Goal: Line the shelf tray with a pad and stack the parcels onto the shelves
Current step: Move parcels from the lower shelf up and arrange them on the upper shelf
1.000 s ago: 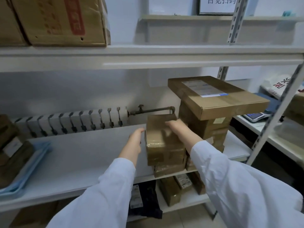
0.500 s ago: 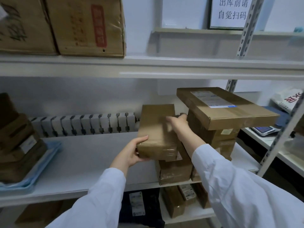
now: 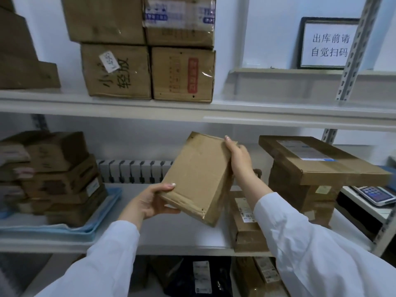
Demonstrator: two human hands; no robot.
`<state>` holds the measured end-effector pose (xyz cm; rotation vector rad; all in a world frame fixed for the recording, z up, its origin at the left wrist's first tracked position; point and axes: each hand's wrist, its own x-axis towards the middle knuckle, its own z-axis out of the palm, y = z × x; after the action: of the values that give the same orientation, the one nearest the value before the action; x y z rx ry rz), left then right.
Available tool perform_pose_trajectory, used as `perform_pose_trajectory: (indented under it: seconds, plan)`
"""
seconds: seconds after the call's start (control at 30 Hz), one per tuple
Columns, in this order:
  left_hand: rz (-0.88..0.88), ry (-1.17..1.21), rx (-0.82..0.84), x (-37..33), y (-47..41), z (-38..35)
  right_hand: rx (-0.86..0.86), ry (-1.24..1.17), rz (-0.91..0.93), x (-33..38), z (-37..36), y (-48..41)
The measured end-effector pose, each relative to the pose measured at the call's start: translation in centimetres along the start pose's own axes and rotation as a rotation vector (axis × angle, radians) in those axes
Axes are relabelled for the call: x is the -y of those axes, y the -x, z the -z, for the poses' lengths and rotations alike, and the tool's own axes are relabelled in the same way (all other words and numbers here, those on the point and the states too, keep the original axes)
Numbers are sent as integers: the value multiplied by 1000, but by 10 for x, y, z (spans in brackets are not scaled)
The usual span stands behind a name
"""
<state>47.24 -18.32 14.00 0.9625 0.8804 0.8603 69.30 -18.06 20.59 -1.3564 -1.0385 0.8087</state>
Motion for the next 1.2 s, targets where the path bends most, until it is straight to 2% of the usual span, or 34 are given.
perform_pose_trajectory:
  seconds: [0.3,0.43,0.6,0.87,1.1,1.2]
  plan:
    - [-92,57,94,-21,58,21,-159,56,442,42,-19,56]
    - [-192,74,131,-34,73,17,-186,31,525,64,-21,71]
    - [-311,52,171,-54,85,6,-218,-110,570,91,-22,74]
    - [-553,-1,221,-92,109,-21,5,-455,738,128,-14,76]
    - [-674,129,126,-137,122,-53,77,-381,805,161,-15,75]
    - [-701,123,105,-160,134,-70,206,-437,826,173,-15,79]
